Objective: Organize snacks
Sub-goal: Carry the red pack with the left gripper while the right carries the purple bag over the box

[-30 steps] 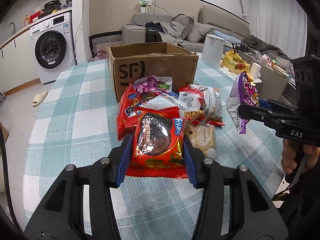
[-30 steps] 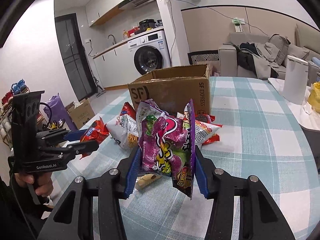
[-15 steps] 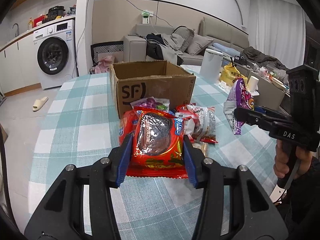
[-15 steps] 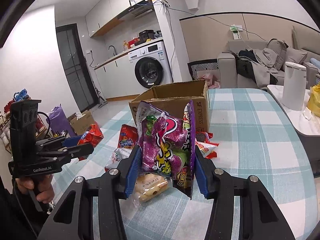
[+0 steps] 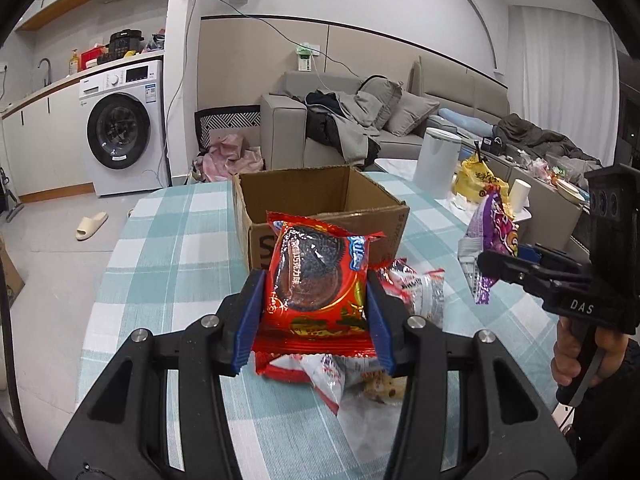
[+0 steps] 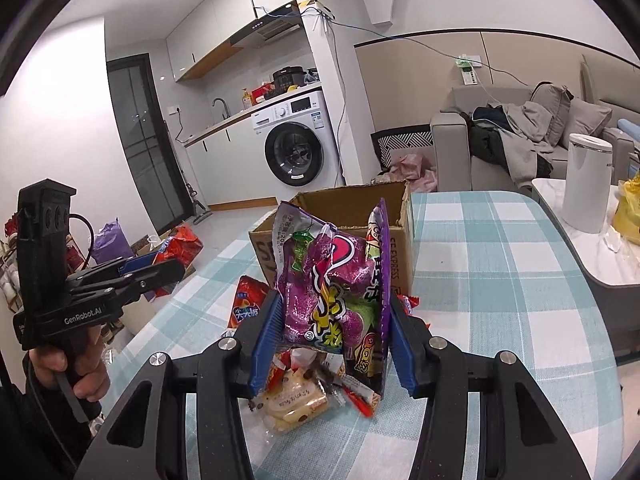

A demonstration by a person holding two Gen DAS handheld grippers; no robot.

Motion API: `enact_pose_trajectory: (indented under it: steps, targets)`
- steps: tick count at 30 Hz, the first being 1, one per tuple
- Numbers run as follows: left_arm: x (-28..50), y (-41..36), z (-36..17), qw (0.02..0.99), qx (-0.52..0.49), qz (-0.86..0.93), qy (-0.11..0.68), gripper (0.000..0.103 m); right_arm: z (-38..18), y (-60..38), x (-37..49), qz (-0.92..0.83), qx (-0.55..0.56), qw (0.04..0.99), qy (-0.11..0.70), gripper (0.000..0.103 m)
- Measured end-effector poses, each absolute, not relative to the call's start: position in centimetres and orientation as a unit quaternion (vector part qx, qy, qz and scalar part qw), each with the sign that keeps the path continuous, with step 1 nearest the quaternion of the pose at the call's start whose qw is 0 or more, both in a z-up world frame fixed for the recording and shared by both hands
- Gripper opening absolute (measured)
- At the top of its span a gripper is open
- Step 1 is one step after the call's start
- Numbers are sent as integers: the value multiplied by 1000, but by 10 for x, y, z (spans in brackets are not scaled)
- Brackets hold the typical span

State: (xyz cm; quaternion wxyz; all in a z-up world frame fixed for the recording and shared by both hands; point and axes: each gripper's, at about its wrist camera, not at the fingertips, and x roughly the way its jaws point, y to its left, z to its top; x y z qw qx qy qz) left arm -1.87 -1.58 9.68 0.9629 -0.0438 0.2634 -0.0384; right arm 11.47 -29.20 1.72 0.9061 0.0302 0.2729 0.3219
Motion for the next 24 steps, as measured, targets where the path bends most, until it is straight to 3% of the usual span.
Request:
enact_pose_trajectory:
  steps: [24]
  targets:
    - [71,4,101,966,-59,-16,250,45,47,-253,166,321,10,910,262,50]
